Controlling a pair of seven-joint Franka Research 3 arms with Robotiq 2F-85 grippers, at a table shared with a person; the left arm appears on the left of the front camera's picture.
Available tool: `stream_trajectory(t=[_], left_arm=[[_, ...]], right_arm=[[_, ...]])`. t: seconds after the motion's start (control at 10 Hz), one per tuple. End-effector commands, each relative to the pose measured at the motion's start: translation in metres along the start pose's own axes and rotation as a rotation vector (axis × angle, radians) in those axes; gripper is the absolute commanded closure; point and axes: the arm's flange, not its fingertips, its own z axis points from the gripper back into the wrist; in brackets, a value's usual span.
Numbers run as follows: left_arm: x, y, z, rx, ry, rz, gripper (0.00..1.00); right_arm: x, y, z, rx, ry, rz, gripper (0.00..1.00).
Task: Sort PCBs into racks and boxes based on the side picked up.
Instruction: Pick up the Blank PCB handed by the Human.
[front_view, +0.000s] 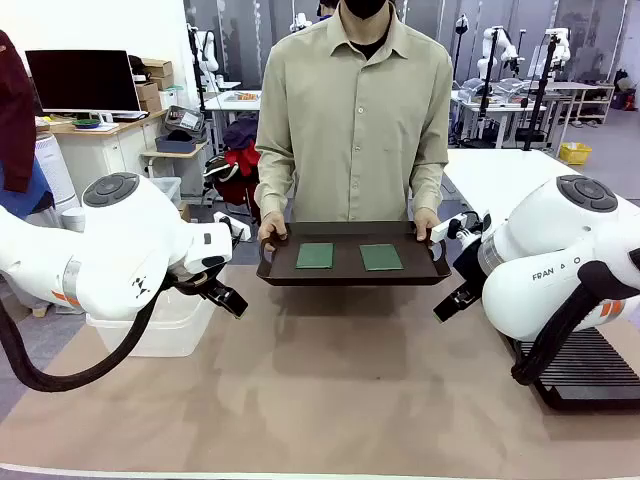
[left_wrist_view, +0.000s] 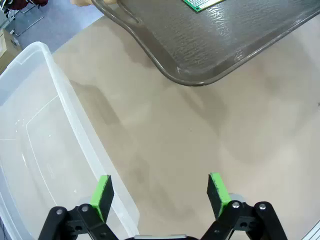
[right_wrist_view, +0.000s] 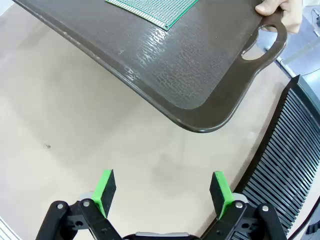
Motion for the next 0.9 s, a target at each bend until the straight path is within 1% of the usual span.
stream_trajectory(t=[0.0, 0.8], left_arm=[[0.0000, 0.0000, 0.0000, 0.000, 0.000, 0.000, 0.00], [0.0000, 0.0000, 0.0000, 0.000, 0.000, 0.000, 0.00]], right_arm=[[0.0000, 0.0000, 0.0000, 0.000, 0.000, 0.000, 0.00], [0.0000, 0.0000, 0.0000, 0.000, 0.000, 0.000, 0.00]])
